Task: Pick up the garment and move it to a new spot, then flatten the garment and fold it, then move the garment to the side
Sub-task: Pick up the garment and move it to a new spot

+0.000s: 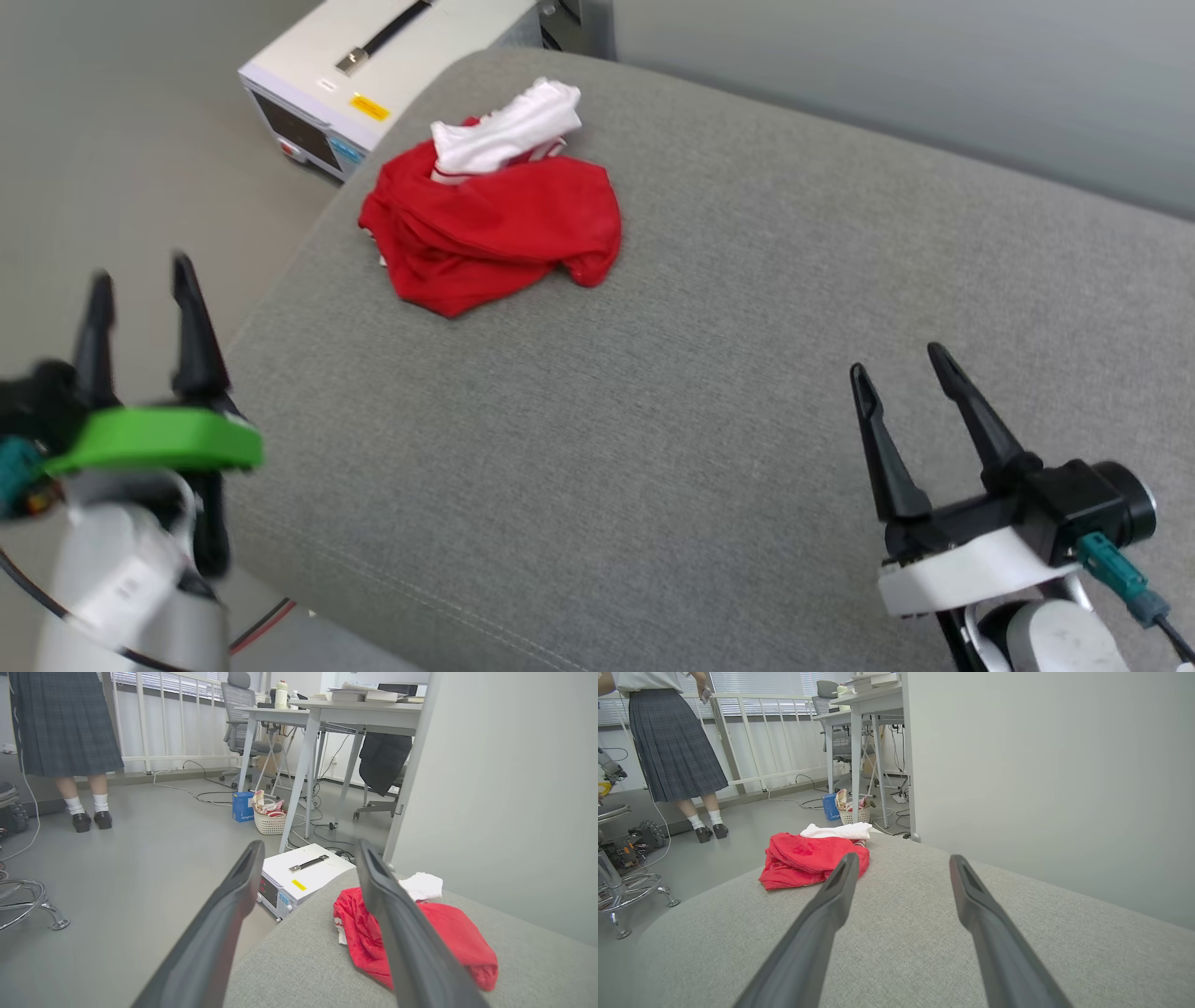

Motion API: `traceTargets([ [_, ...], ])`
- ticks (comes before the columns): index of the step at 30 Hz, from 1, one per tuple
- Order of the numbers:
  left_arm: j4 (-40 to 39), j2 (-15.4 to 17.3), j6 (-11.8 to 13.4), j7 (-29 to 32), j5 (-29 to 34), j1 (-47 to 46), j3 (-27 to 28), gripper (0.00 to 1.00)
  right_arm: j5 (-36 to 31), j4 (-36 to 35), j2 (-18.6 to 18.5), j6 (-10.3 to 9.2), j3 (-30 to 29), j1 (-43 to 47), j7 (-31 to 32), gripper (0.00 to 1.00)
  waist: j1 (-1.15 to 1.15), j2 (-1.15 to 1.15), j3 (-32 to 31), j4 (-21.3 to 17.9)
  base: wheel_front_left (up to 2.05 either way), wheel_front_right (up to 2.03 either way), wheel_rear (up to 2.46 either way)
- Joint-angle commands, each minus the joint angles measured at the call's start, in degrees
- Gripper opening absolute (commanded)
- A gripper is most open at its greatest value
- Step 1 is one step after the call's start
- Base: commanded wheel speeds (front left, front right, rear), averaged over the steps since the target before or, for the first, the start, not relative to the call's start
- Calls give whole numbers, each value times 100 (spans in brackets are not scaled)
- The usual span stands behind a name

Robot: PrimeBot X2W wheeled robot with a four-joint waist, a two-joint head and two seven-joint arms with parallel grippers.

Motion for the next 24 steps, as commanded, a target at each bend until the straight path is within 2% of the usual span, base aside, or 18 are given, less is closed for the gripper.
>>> traceTargets([
  [1,95,163,-37,-33,-54,-319,-8,100,-33,-69,-79,-5,11,-148,-52,100,0,0,429,-311,0,0,0],
  [5,501,684,-66,15,-386,-1130,-273,100,-74,-207,-226,-5,-13,-373,-52,100,0,0,825,-559,0,0,0],
  [8,708,1192,-70,345,-858,-1712,-802,100,-96,-311,-300,-5,-43,-520,-52,100,0,0,1068,-709,0,0,0],
  [9,855,1635,-71,842,-1284,-2152,-1301,100,-109,-399,-356,-5,-44,-625,-52,100,0,0,1263,-810,0,0,0],
  [12,1034,1995,-71,1490,-1731,-2593,-1806,100,-119,-468,-420,-5,-16,-733,-52,100,0,0,1459,-906,0,0,0],
  [18,1412,2464,-72,3375,-2718,-3346,-2724,100,-149,-565,-527,-5,-3,-902,-52,100,0,0,1794,-1062,0,0,0],
  [24,1842,2702,-72,4874,-3292,-3870,-3319,100,-173,-629,-625,-5,-56,-1032,-52,100,0,0,2167,-1237,0,0,0],
])
